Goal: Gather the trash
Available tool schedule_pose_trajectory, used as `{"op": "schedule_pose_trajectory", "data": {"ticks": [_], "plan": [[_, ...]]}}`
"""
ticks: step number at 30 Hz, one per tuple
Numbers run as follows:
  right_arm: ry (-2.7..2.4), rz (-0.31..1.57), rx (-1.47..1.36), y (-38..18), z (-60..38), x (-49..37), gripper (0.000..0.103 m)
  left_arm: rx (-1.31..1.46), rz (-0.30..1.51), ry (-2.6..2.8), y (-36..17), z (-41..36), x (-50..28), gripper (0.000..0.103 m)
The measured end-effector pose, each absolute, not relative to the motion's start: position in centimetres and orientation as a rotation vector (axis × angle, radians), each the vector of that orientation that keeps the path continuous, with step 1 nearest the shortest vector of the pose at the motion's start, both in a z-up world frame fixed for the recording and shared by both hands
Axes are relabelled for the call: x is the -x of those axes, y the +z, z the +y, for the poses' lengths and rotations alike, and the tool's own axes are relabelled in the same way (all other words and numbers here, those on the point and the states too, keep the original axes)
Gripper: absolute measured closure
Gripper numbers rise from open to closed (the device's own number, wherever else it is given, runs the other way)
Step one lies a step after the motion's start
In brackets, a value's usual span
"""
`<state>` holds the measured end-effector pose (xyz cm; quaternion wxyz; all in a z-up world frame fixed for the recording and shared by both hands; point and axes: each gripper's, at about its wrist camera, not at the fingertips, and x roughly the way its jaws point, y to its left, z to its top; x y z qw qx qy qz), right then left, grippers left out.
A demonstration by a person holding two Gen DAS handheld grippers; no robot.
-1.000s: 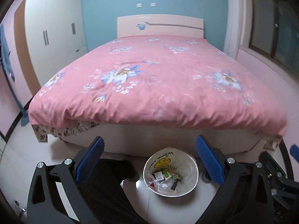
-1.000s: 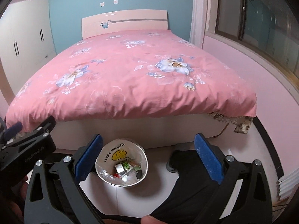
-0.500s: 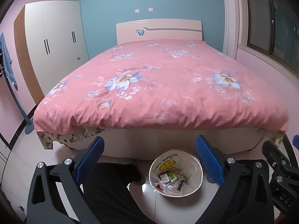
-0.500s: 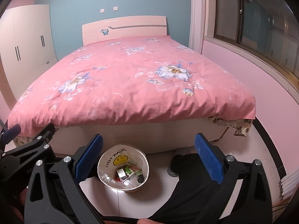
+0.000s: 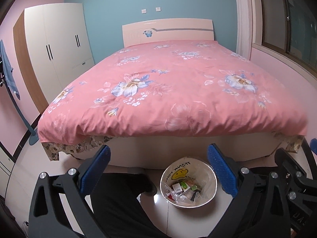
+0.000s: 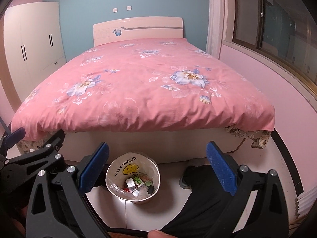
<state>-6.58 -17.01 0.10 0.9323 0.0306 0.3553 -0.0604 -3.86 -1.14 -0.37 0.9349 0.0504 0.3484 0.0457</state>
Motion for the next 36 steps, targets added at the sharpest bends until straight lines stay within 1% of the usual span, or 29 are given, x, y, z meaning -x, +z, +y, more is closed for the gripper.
{"op": "schedule_pose_trajectory", "data": {"ticks": [36], "plan": [[-0.093,0.72,-0.027,0.06,-17.83,6.19,0.007,-0.103,0.73,0.09,-0.34,-1.04,3.6,0.004]]}}
